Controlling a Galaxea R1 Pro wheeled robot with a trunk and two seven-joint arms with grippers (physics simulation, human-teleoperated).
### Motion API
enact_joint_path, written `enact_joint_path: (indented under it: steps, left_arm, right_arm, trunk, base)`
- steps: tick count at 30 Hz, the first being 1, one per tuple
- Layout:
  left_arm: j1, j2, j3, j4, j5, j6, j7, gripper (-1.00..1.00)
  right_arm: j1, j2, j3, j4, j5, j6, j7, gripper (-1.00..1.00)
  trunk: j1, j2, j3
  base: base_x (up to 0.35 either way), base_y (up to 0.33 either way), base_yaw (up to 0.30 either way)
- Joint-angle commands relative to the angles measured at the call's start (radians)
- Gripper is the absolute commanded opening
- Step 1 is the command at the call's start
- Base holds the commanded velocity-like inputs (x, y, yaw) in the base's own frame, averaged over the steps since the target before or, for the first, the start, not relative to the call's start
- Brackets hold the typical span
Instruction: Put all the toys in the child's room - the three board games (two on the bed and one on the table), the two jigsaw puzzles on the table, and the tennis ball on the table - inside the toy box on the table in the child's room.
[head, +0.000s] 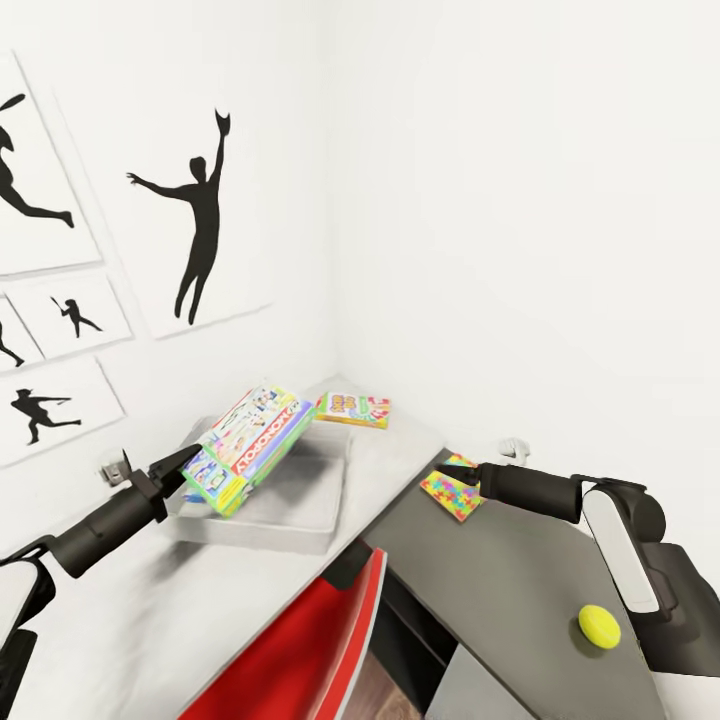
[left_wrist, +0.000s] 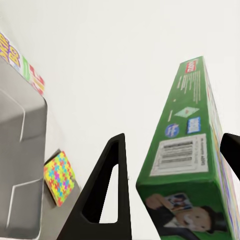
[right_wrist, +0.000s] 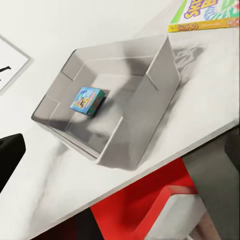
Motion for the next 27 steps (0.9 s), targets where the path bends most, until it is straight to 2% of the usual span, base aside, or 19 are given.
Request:
enact_joint_path:
  steps: [1,4,8,9,11,12,17,18,21,22,26,27]
  left_arm:
    - [-0.002,-0.001,0.004,-0.001,0.007,0.007,0.009,-1.00]
    - [-0.004,-0.002,0.012,-0.002,0.020,0.007,0.036,-1.00]
    - [-0.005,-0.004,0.044,-0.004,0.073,0.006,0.111,-1.00]
    - [-0.005,-0.004,0.044,-0.004,0.073,0.006,0.111,-1.00]
    - [-0.006,-0.004,0.055,-0.006,0.101,0.004,0.169,-1.00]
    - [-0.006,-0.004,0.055,-0.006,0.101,0.004,0.169,-1.00]
    - [-0.019,-0.005,0.071,-0.022,0.180,-0.004,0.338,-1.00]
    - [-0.019,-0.005,0.071,-0.022,0.180,-0.004,0.338,-1.00]
    - [-0.034,-0.012,0.081,-0.029,0.222,-0.027,0.465,-1.00]
    - [-0.034,-0.012,0.081,-0.029,0.222,-0.027,0.465,-1.00]
    - [-0.058,-0.053,0.088,-0.036,0.267,-0.086,0.644,-1.00]
    - [-0.058,-0.053,0.088,-0.036,0.267,-0.086,0.644,-1.00]
  right_arm:
    - [-0.001,0.000,-0.001,0.000,0.007,0.004,0.009,1.00]
    - [-0.001,0.000,-0.001,0.000,0.008,0.004,0.009,1.00]
    - [-0.001,0.001,0.000,0.000,0.007,0.004,0.010,1.00]
    - [-0.001,0.001,0.000,0.000,0.007,0.004,0.010,1.00]
    - [-0.001,0.001,0.000,0.000,0.007,0.004,0.010,1.00]
    - [-0.001,0.001,0.000,0.000,0.007,0.004,0.010,1.00]
    - [-0.001,0.002,0.001,0.000,0.008,0.004,0.009,1.00]
    - [-0.001,0.002,0.001,0.000,0.008,0.004,0.009,1.00]
    - [-0.001,0.002,0.002,0.000,0.010,0.004,0.009,1.00]
    - [-0.001,0.002,0.002,0.000,0.010,0.004,0.009,1.00]
    - [0.000,0.002,0.003,0.000,0.011,0.004,0.009,1.00]
    - [0.000,0.002,0.003,0.000,0.011,0.004,0.009,1.00]
  trunk:
    - [0.001,-0.002,-0.002]
    - [0.001,-0.002,-0.002]
    - [0.001,-0.002,-0.002]
    - [0.001,-0.002,-0.002]
    - [0.001,-0.002,-0.002]
    - [0.001,-0.002,-0.002]
    - [0.001,-0.002,-0.002]
    - [0.001,-0.002,-0.002]
    - [0.001,-0.002,-0.002]
    - [0.001,-0.002,-0.002]
    - [0.001,-0.002,-0.002]
    - [0.001,-0.002,-0.002]
  base:
    - [0.000,0.000,-0.244]
    - [0.000,0.000,-0.185]
    - [0.000,0.000,-0.101]
    - [0.000,0.000,-0.070]
    - [0.000,0.000,-0.050]
    - [0.000,0.000,-0.045]
    - [0.000,0.000,-0.024]
    - [0.000,0.000,-0.015]
    - [0.000,0.000,-0.010]
    - [0.000,0.000,-0.007]
    - [0.000,0.000,-0.004]
    - [0.000,0.000,-0.003]
